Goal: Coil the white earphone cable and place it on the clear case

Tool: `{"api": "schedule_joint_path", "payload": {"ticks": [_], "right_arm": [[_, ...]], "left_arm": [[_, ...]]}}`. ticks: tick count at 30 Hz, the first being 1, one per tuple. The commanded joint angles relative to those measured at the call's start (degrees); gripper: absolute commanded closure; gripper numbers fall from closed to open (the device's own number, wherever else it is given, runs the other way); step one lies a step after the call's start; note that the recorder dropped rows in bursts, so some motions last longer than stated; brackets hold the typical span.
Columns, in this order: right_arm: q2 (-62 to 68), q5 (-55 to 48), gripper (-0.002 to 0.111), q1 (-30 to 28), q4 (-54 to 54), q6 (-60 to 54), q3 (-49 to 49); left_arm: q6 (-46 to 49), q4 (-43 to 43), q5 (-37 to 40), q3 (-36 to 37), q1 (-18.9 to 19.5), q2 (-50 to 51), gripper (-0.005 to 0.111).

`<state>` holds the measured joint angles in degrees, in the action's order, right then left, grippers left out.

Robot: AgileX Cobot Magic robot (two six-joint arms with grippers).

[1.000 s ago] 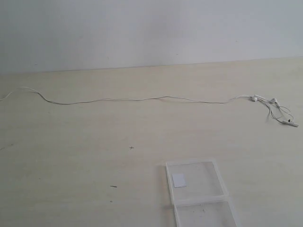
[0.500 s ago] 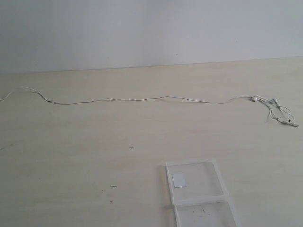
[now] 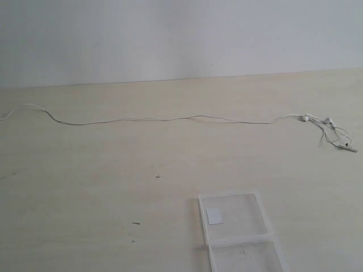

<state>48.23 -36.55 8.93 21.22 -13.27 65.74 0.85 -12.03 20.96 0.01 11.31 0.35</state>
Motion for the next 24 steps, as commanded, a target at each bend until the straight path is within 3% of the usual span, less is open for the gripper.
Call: {"api": "schedule_joint_path", "payload": {"ticks": [1,4,9,17,24], "right_arm": [[18.8,-4.0,0.108,-0.3,7.7,-6.8,3.9],[31.6,-7.2,0.108,-0.3,16.1,-27.6,3.9],[45.1,-10.4,0.108,-0.3,27.5,-46.8,4.4],[67.8,-14.1,0.108,4.3,9.4,-32.8,29.6],[84.9,-23.6,0.108,4.4,8.9,-31.7,54.0]], "left_arm": [[0.2,0.1,-0.2,0.0,0.1,-0.3,0.107],[0.2,0.1,-0.2,0.0,0.1,-0.3,0.107],[0.2,0.1,-0.2,0.0,0.1,-0.3,0.107],[0.2,0.1,-0.2,0.0,0.1,-0.3,0.107],[0.2,0.1,-0.2,0.0,0.1,-0.3,0.107]]}}
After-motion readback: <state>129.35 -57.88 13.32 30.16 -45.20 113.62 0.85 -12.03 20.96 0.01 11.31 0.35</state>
